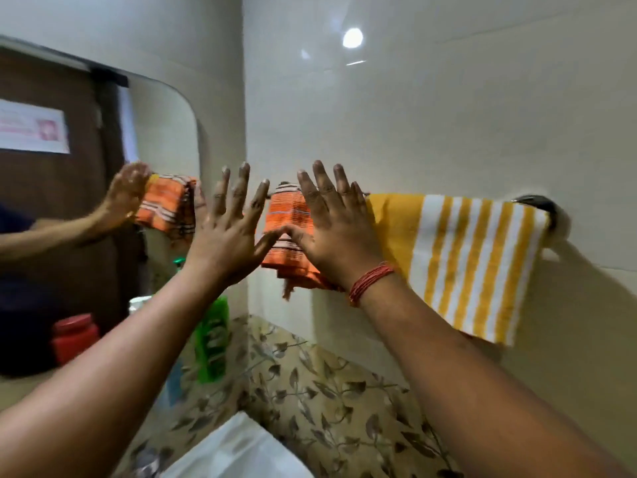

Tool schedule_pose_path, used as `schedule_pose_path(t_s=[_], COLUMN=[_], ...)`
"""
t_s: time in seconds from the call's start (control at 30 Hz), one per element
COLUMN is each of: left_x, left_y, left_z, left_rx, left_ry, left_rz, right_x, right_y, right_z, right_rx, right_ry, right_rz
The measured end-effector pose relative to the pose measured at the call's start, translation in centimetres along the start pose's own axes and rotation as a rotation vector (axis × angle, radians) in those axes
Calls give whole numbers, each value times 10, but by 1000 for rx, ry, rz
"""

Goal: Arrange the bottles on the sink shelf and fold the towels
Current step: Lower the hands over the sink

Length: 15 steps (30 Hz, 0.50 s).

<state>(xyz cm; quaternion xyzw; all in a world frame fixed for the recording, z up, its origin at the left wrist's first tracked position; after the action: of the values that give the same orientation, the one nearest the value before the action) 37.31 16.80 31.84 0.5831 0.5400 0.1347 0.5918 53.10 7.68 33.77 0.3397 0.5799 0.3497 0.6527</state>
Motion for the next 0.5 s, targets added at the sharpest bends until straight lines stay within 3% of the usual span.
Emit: schedule_pose_path(t_s=[0.27, 0.5], left_x=[-25, -59], left_y=[-92, -169], left_z=[-34, -15], left_rx=[-267, -469], left_ry=[306, 490], left_rz=[-228, -446], right_x=[60, 92], right_y=[-16, -65], right_z=[-73, -109], right_rx=[-137, -280], right_ry=[382, 516], right_rz=[-166, -330])
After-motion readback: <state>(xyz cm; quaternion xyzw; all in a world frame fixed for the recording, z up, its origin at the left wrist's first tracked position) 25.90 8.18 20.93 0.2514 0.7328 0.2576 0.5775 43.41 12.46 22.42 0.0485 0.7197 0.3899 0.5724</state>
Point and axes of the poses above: each hand's wrist, its own y-axis towards the middle knuckle, its own x-axis out of the palm, z = x × y, the point moved 5 cm from there along y, towards the middle knuckle, and after that the axes turned 6 degrees about x, right-handed, at the moved point
